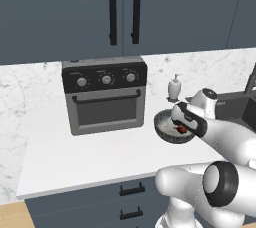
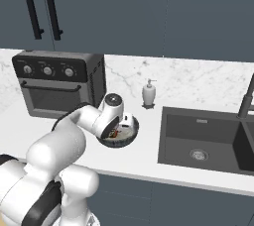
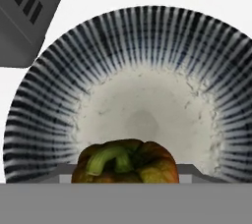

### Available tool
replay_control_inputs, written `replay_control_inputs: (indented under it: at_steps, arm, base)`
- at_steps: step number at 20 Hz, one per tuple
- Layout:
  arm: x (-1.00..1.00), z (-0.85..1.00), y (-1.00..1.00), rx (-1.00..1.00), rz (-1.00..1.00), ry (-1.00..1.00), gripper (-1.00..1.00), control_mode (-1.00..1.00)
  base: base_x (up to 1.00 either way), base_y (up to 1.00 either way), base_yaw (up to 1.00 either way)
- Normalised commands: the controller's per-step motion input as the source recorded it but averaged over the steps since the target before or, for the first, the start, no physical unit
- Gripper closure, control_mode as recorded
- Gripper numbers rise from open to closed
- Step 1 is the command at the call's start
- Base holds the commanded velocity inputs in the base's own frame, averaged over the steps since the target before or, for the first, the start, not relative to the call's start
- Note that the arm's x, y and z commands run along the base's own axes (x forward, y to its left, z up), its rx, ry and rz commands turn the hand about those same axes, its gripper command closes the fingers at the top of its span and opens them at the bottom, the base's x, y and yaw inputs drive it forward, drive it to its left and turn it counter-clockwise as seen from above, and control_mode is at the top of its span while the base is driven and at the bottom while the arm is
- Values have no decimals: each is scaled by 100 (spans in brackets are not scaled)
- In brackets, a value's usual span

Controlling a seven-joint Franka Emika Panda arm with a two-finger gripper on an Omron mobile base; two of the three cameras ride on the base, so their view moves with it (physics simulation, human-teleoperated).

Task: Pick the bell pepper from the sink and place it in the bowl. Then pick the bowl and place it in the microwave. Then close the microwave door and press the start button.

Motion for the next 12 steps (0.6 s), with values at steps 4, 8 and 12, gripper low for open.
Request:
replay_control_inputs:
  at_steps: [4,8,12]
  arm:
    - [16,-15,0,0,0,1,100,-100]
    - [25,-14,0,0,0,0,100,-100]
    - [21,-13,0,0,0,0,-100,-100]
  base:
    - [0,0,0]
    - [0,0,0]
    - [0,0,0]
